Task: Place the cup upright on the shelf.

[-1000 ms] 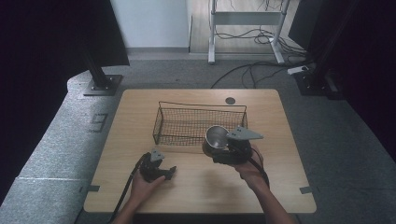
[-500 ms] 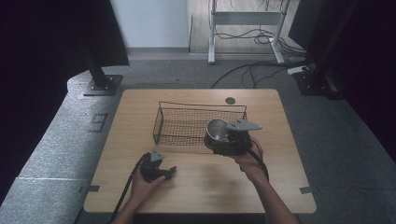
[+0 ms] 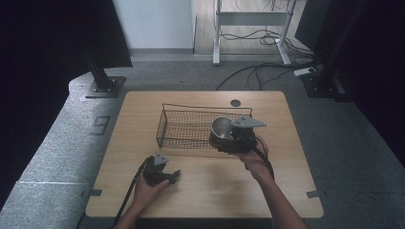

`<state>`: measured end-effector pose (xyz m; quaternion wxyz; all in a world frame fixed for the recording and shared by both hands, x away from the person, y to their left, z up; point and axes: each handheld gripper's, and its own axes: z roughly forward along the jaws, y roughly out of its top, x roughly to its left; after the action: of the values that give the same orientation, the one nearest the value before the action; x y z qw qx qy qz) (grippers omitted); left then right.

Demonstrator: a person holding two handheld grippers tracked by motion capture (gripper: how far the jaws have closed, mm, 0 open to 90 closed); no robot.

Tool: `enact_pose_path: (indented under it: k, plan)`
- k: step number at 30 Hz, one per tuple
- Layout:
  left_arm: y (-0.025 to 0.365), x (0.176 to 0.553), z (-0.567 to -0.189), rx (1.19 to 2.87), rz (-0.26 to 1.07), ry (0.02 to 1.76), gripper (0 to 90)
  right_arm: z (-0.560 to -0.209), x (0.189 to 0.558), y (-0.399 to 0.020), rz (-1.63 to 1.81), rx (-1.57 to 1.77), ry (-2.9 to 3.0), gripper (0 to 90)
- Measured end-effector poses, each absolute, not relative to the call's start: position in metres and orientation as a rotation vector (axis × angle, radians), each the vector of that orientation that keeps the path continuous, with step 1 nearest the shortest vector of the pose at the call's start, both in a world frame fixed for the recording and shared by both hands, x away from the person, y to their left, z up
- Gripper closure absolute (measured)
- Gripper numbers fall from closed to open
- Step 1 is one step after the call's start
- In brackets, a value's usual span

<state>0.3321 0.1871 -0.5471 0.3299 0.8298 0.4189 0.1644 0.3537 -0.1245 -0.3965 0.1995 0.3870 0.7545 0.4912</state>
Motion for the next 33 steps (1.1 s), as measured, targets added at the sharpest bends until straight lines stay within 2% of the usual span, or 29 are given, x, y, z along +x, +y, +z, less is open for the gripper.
enact_pose_path:
  k: [33]
  plan:
    - [0.187, 0.332, -0.547, 2.169, 0.427, 1.097, 14.7, -0.394, 0.410, -0.122, 1.318, 1.144, 2.119, 18.3]
